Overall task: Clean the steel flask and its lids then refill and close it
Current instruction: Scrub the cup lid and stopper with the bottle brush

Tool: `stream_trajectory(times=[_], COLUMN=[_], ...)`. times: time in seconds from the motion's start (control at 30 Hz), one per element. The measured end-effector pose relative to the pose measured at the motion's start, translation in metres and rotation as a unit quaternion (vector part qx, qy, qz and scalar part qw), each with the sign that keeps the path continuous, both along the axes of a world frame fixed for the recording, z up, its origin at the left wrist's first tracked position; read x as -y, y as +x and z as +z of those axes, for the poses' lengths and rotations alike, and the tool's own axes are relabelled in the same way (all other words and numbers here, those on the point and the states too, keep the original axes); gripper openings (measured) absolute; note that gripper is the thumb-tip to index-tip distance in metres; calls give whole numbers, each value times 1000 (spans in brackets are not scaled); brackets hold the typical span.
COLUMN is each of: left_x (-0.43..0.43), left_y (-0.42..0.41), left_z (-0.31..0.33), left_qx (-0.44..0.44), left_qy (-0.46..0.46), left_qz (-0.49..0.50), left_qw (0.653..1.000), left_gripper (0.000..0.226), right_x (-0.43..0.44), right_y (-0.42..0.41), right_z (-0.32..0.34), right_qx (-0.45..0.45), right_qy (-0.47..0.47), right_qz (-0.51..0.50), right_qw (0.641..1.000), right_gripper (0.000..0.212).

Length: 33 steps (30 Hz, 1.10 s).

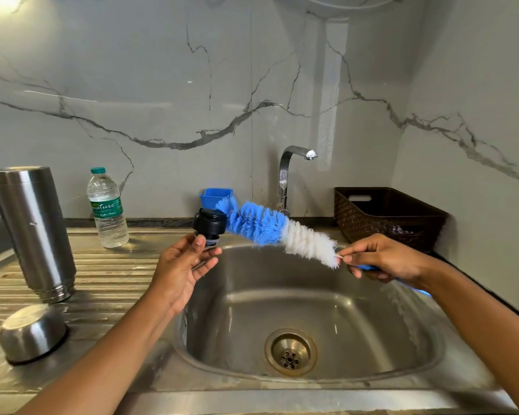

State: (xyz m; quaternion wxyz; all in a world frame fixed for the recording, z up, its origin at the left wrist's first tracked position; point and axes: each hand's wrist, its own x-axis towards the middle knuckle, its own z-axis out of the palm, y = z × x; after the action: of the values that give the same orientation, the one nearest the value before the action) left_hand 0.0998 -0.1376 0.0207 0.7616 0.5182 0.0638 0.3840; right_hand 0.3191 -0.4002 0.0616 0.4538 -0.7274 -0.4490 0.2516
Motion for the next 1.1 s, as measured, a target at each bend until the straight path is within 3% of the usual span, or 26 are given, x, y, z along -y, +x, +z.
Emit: stream_trajectory(times=[0.17,0.33,0.43,0.53,0.63,0.7,0.8,0.93,1.0,1.03,1.1], left_x=[2,1,10,3,0,3,4,3,10,12,11], left_y=[1,-1,3,1,-2,0,0,-1,-1,0,-2], left_z=[2,1,-1,0,1,-1,0,4,5,5,6], left_qx=[10,3,-16,-10,-21,-48,-50,-60,-84,-95,-100], left_qy=[-31,-37,-25,-48,-60,-52,-67,-85,-77,-77,-86], left_qz=[-2,-60,-94,-72,-75,-98,-109,-107,-124,-123,-110], left_qw=[999,998,995,996,995,993,991,989,986,985,985], left_gripper=[87,50,56,43,38,48,19,24,53,56,46], right_x=[-13,-5,-12,-2,8,3,2,14,8,5,6], right_y=[-10,-2,-9,1,12,8,9,19,15,13,13], right_z=[-7,-3,-5,-2,-1,-4,-6,-4,-5,-5,-4], right_qx=[-1,-13,-13,-22,-19,-23,-31,-25,-9,-9,-13], right_qy=[17,12,9,4,-19,-10,4,4,-3,-6,-3], right_qz=[2,-9,8,17,30,41,47,58,78,80,84], right_qw=[1000,1000,1000,1000,999,999,998,998,997,997,996], right_gripper=[20,24,20,12,33,14,14,60,46,35,35])
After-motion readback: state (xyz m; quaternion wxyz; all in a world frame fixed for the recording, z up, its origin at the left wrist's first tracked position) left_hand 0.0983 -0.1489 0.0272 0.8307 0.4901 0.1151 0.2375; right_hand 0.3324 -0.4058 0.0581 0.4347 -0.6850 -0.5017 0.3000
